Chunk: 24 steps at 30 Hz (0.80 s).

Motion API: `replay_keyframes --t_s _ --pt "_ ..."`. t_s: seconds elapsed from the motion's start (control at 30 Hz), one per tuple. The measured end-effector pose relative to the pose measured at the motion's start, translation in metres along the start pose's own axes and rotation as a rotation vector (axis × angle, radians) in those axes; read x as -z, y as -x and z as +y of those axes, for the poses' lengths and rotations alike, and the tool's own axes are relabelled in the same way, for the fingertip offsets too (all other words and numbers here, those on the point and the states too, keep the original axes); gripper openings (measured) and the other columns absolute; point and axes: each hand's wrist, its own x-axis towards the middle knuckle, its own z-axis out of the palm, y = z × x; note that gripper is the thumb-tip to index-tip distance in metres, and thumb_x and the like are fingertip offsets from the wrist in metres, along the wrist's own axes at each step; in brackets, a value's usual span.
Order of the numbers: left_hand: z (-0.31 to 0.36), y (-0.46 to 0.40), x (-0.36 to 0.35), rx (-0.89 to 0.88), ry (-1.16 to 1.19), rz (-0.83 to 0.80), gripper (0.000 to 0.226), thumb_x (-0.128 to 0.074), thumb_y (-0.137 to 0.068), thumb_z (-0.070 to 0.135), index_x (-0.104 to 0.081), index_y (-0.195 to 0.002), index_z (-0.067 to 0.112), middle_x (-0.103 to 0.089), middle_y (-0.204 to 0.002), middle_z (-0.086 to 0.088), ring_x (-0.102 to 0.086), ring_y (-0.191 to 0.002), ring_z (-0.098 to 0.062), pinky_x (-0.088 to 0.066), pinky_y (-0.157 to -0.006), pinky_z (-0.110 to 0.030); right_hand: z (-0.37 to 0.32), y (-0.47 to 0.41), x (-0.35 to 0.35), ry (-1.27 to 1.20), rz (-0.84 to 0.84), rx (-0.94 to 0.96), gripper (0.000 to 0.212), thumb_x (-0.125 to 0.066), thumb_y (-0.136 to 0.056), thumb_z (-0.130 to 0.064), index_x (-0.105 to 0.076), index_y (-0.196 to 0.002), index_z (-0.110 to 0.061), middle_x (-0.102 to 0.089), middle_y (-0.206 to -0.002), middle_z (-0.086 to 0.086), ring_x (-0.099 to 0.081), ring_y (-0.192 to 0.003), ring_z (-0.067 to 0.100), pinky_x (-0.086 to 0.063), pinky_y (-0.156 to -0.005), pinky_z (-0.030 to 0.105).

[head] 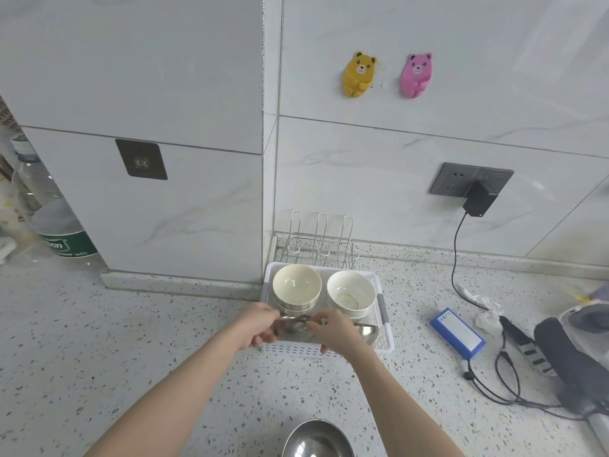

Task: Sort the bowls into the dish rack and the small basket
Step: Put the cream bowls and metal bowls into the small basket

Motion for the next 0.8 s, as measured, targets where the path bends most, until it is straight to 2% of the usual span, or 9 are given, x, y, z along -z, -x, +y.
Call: replay_keyframes --t_s 0.13,0.2,0.33,0.43,0.5,0.6,0.67,0.7,0.8 --pt "-0.005 0.014 0.0 -0.078 -0.02 0.03 0.03 -0.047 -0.1 0.02 -0.054 -0.128 0.009 -0.063 -0.089 -0.005 -0.059 -0.042 -0.008 -0.031 -0.035 -0.018 -0.002 0.012 0.001 -0.047 -0.021 0.026 0.027 -0.054 -0.095 -0.03 -0.063 -0.119 -0.025 -0.059 -0.082 -0.012 -0.06 -0.041 0.002 -0.039 -0.046 0.013" --pt "-0.013 0.024 0.002 -0.21 -0.106 0.116 0.031 -0.049 -0.1 0.024 -0.051 -0.13 0.016 -0.063 -0.095 0.001 -0.059 -0.047 -0.005 -0.039 -0.039 -0.018 0.0 0.023 0.002 -0.115 0.027 0.017 0.035 -0.053 -0.096 -0.029 -0.057 -0.131 -0.025 -0.059 -0.087 -0.011 -0.056 -0.039 0.002 -0.044 -0.049 0.016" --pt "-0.042 0.051 0.001 -0.374 -0.049 0.232 0.019 -0.052 -0.096 0.033 -0.059 -0.108 0.021 -0.069 -0.091 0.001 -0.062 -0.07 -0.008 -0.053 -0.064 -0.029 0.019 0.061 0.0 -0.318 0.195 -0.064 0.031 -0.054 -0.094 -0.023 -0.06 -0.124 -0.024 -0.068 -0.091 -0.006 -0.045 -0.043 0.005 -0.043 -0.046 0.021" --pt "-0.073 0.067 -0.015 -0.304 -0.152 0.097 0.024 -0.053 -0.093 0.046 -0.059 -0.095 0.022 -0.068 -0.081 0.003 -0.06 -0.067 -0.007 -0.047 -0.063 -0.026 0.037 0.094 -0.015 -0.413 0.306 -0.139 0.025 -0.052 -0.096 -0.02 -0.063 -0.117 -0.025 -0.073 -0.087 -0.007 -0.039 -0.042 0.006 -0.042 -0.047 0.023" --pt "-0.092 0.074 -0.032 -0.222 -0.221 -0.02 0.034 -0.05 -0.092 0.054 -0.057 -0.097 0.021 -0.067 -0.081 0.004 -0.058 -0.066 -0.005 -0.046 -0.065 -0.026 0.047 0.115 -0.03 -0.387 0.415 -0.224 0.025 -0.05 -0.096 -0.019 -0.063 -0.116 -0.024 -0.071 -0.088 -0.008 -0.044 -0.044 0.005 -0.042 -0.048 0.023" --pt "-0.116 0.081 -0.054 -0.155 -0.232 -0.136 0.048 -0.049 -0.089 0.061 -0.054 -0.118 0.024 -0.067 -0.098 0.008 -0.063 -0.079 -0.003 -0.048 -0.075 -0.028 0.061 0.141 -0.052 -0.267 0.506 -0.404 0.031 -0.049 -0.097 -0.029 -0.059 -0.124 -0.021 -0.064 -0.099 -0.008 -0.06 -0.078 0.007 -0.046 -0.066 0.027" --pt "-0.126 0.084 -0.065 -0.149 -0.244 -0.18 0.06 -0.053 -0.084 0.062 -0.048 -0.132 0.026 -0.056 -0.118 0.011 -0.06 -0.097 -0.004 -0.047 -0.083 -0.028 0.07 0.153 -0.064 -0.182 0.429 -0.498 0.041 -0.046 -0.097 -0.041 -0.054 -0.131 -0.019 -0.063 -0.105 -0.004 -0.058 -0.091 0.013 -0.044 -0.077 0.03" --pt "-0.129 0.086 -0.069 -0.147 -0.245 -0.199 0.064 -0.055 -0.082 0.06 -0.046 -0.136 0.027 -0.053 -0.119 0.013 -0.059 -0.096 -0.002 -0.047 -0.08 -0.026 0.071 0.156 -0.068 -0.151 0.368 -0.53 0.046 -0.045 -0.096 -0.046 -0.051 -0.134 -0.02 -0.064 -0.105 -0.004 -0.057 -0.094 0.014 -0.043 -0.079 0.03" --pt "-0.132 0.089 -0.073 -0.176 -0.258 -0.229 0.058 -0.057 -0.08 0.044 -0.047 -0.134 0.03 -0.054 -0.101 0.021 -0.06 -0.069 0.004 -0.047 -0.061 -0.02 0.069 0.161 -0.075 -0.149 0.262 -0.558 0.052 -0.044 -0.095 -0.051 -0.05 -0.137 -0.021 -0.065 -0.119 -0.002 -0.059 -0.109 0.017 -0.046 -0.088 0.031"
